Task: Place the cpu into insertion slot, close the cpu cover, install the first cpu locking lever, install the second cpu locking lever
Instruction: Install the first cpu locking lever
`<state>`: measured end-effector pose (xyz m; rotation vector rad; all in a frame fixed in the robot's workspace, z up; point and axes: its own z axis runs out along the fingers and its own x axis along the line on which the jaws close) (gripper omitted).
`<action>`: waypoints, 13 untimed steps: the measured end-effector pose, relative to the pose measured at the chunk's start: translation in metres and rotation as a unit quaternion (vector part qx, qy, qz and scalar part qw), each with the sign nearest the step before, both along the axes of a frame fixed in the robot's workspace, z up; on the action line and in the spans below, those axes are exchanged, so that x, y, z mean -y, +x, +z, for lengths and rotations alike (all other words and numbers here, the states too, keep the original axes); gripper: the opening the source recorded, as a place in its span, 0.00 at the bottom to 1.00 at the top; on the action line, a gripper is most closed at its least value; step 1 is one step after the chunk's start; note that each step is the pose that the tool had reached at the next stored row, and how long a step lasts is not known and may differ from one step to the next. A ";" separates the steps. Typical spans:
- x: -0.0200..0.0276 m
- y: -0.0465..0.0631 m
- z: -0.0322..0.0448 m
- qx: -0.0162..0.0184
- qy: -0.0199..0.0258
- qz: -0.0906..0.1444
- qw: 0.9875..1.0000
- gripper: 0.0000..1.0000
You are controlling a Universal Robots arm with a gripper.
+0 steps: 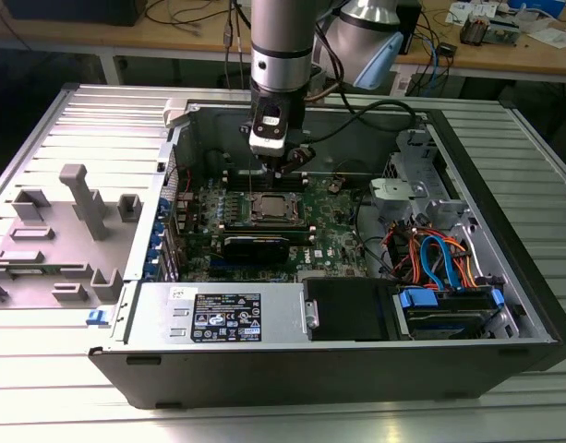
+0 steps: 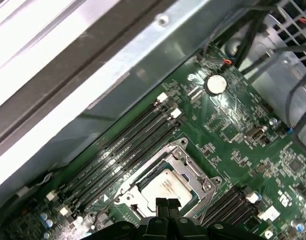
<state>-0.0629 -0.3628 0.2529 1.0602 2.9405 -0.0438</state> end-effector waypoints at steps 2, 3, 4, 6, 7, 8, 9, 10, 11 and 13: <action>0.0000 0.000 0.0000 0.000 0.000 0.020 1.000 0.11; 0.0000 0.000 0.0000 0.000 0.000 0.032 0.999 0.11; 0.0000 0.000 0.0000 0.000 0.000 0.045 0.999 0.11; 0.0000 0.000 0.0000 0.000 0.000 0.066 0.998 0.11; 0.0000 0.000 0.0000 0.000 0.000 0.075 0.997 0.11; 0.0000 0.000 0.0000 0.000 0.000 0.089 0.996 0.11; 0.0000 0.000 0.0000 0.000 0.000 0.098 0.995 0.11; 0.0000 0.000 0.0000 0.000 0.000 0.108 0.994 0.11; 0.0000 0.000 0.0000 0.000 0.000 0.117 0.993 0.11; 0.0000 0.000 0.0000 0.000 0.000 0.138 0.990 0.11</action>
